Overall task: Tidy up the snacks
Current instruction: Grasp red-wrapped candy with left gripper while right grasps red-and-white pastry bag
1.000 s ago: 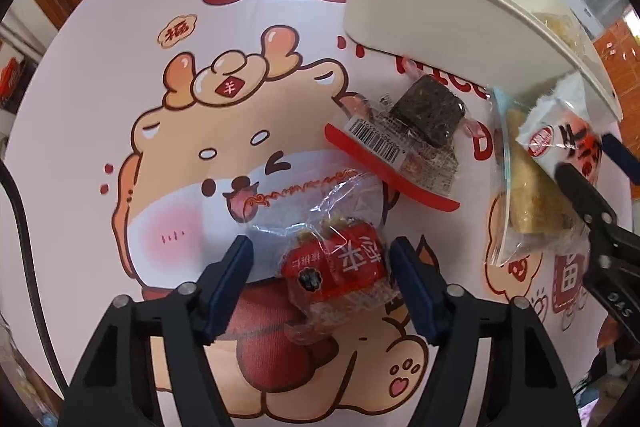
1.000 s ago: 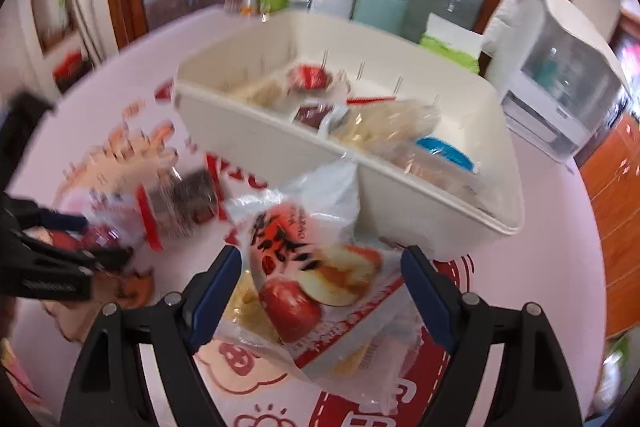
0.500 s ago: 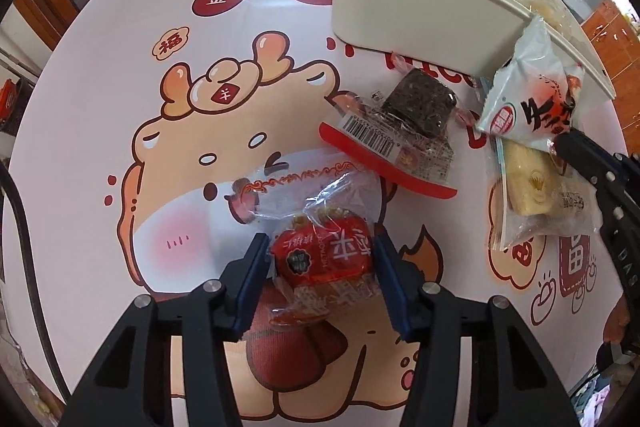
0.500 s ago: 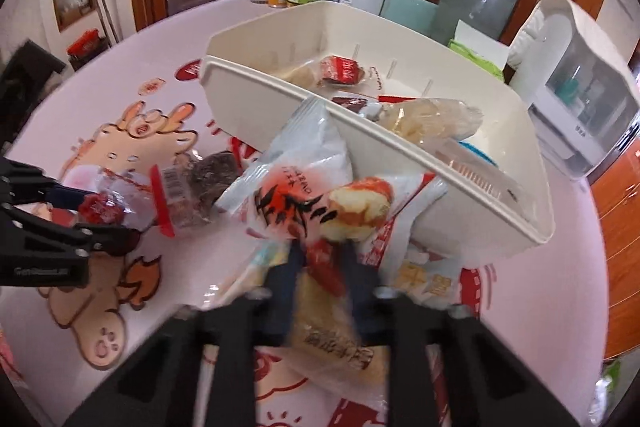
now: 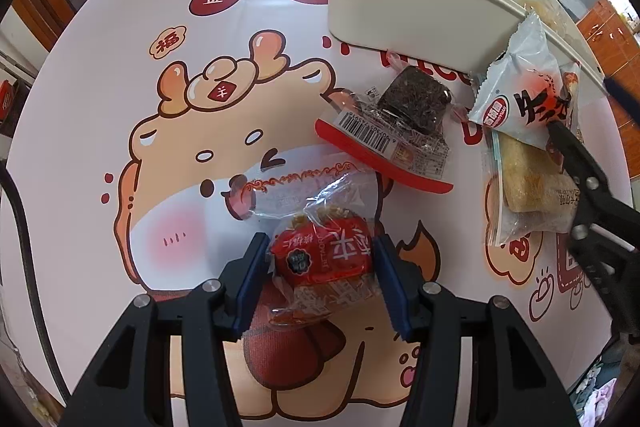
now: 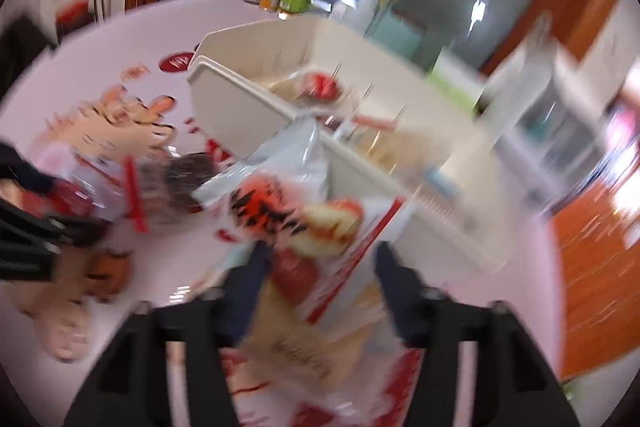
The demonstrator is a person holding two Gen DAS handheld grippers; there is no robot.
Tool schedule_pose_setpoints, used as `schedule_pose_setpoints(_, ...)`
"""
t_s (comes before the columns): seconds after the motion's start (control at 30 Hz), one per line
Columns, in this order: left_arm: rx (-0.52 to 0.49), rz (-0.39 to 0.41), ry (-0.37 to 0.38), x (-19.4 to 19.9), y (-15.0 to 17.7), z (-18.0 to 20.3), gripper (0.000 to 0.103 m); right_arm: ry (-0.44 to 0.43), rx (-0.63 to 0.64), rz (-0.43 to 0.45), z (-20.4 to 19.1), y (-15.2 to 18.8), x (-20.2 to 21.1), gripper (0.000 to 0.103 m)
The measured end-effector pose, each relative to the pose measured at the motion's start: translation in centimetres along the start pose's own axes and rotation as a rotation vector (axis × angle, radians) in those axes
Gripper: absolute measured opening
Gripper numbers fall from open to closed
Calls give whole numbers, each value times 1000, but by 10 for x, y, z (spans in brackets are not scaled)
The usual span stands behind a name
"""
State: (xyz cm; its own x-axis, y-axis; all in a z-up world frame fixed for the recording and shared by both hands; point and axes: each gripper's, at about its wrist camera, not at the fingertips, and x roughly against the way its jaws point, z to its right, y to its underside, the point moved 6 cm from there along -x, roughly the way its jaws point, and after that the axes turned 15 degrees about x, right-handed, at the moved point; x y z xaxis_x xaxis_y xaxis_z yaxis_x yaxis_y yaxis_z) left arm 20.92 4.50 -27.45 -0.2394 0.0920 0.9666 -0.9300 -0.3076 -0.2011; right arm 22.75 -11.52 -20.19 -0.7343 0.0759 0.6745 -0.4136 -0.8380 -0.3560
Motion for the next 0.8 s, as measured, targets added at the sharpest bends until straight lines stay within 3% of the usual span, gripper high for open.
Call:
schedule_pose_setpoints(0.1,1,2,2,0,1,3,52,83,160,28,-15,-14,0,79)
schedule_pose_setpoints(0.2,3,1,7,0,1,1,52,60,237,20,-26,-25,-11,79)
schedule_pose_setpoints(0.4,14,0,26,1,0,-4,52,37,315,-76,-38,-26,-40,79)
schedule_pose_setpoints(0.43,16,3,26,1,-1,-5,52,36,316,-86,-39,-23,-41,74)
schedule_pose_setpoints(0.53,18,15,33,2,-2,-11,51,-9,264,-74,-34,-23,-36,58)
schedule_pose_setpoints(0.8,8,80,65,25,-11,-13,50,-136,-13,-14,4,-21,-2,53)
